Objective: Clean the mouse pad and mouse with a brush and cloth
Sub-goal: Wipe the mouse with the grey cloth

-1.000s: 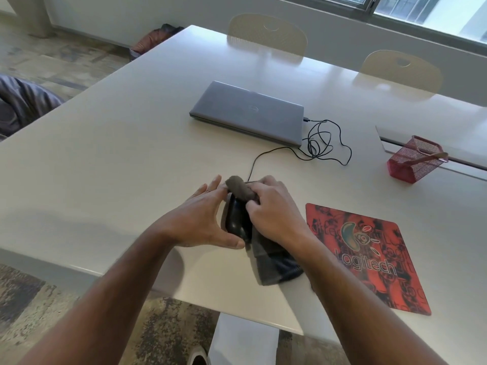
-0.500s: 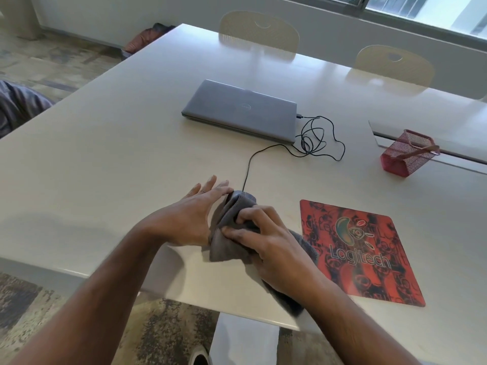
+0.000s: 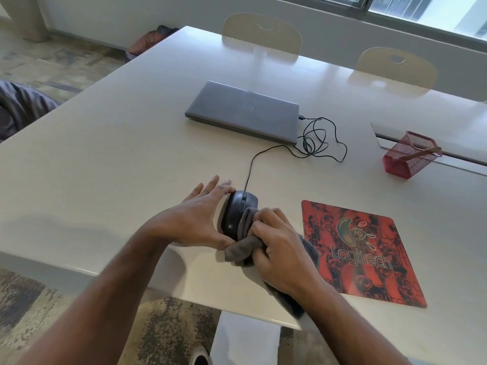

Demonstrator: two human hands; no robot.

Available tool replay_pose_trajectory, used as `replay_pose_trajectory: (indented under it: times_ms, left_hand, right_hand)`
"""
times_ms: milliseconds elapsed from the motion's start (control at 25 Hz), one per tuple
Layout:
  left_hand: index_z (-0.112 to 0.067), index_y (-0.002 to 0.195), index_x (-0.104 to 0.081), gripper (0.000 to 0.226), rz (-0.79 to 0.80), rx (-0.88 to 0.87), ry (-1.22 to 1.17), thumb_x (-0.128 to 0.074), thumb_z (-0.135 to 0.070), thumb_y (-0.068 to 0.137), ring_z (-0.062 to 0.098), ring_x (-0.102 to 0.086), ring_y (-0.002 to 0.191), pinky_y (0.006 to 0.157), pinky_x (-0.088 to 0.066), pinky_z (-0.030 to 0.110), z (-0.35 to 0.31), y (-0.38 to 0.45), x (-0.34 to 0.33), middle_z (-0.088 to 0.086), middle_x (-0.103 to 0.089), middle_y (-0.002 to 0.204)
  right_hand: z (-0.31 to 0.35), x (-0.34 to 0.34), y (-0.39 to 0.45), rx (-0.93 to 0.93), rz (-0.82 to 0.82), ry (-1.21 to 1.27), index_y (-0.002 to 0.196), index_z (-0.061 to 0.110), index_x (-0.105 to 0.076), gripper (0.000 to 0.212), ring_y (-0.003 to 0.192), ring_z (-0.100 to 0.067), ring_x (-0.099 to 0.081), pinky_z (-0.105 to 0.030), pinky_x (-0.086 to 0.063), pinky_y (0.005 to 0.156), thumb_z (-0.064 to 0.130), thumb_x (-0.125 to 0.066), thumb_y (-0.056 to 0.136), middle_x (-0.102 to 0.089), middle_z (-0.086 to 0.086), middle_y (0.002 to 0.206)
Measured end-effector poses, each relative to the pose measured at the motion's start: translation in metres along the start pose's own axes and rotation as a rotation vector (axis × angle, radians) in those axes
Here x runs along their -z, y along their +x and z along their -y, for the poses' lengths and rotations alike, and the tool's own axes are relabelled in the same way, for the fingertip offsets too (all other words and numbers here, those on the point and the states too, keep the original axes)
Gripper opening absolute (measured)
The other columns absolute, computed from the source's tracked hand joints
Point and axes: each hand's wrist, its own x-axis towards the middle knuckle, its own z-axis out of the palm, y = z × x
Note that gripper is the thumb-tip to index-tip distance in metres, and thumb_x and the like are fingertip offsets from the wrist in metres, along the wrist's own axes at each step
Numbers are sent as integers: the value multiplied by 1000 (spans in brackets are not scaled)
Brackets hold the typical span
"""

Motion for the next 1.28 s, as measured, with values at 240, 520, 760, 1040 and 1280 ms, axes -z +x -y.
replay_pose_trajectory:
  times_ms: [240, 520, 760, 1040, 1280]
  left_hand:
    - [-30, 158, -6, 129, -49, 37, -24, -79, -74, 61, 5, 28, 148, 123, 10, 32, -8, -6, -3, -11, 8, 169]
    - [-36, 152, -14, 119, -76, 52, -155, -84, -65, 61, 14, 19, 153, 124, -4, 42, -2, -8, -2, -7, 6, 170]
    - [-32, 151, -17, 124, -179, 65, -266, -83, -72, 54, 5, 2, 150, 120, -9, 31, 10, -10, 13, 2, -4, 170]
    - [-25, 151, -22, 125, -245, 28, -270, -78, -74, 51, 14, -27, 149, 114, -23, 23, 12, -4, 26, 3, -24, 164]
    - [-22, 151, -24, 131, -270, 33, -274, -82, -78, 47, 12, -35, 139, 106, -29, 19, 3, -5, 28, 1, -31, 157]
  right_hand:
    - [5, 13, 27, -572, -163, 462, 90, 19, -63, 17, 79, -13, -64, -29, -55, 67, 4, -57, 94, -67, -3, 94]
    - [-3, 21, 33, -652, -405, 355, 122, 23, -57, 20, 97, -15, -61, -23, -49, 75, 20, -58, 102, -54, -3, 120]
    - [-9, -14, 50, -654, -177, 0, 155, 16, -34, 58, 150, -25, -29, -46, -27, 125, 24, -50, 100, -26, -5, 163]
    - [-5, -22, 87, -452, 138, -13, 164, 18, -23, 69, 162, -16, -2, -46, -4, 132, 29, -48, 101, -9, -4, 176]
    - [2, -10, 53, -75, 386, 105, 140, 28, -61, 51, 148, -14, -41, -45, -33, 124, 12, -51, 93, -54, 5, 156]
